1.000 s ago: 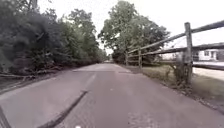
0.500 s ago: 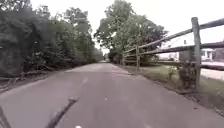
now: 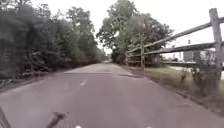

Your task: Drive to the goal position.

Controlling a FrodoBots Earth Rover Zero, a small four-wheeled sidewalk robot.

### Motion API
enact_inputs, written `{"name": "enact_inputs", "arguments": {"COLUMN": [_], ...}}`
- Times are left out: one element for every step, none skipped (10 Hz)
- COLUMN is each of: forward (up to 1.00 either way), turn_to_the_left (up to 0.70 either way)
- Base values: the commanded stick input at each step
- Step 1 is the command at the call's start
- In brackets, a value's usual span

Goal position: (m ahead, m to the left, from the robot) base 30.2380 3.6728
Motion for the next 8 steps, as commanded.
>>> {"name": "enact_inputs", "arguments": {"forward": [1.0, 1.0, 1.0, 1.0, 1.0, 1.0, 1.0, 1.0], "turn_to_the_left": [-0.03, -0.03, -0.03, -0.03, -0.04, -0.05, -0.07, -0.07]}}
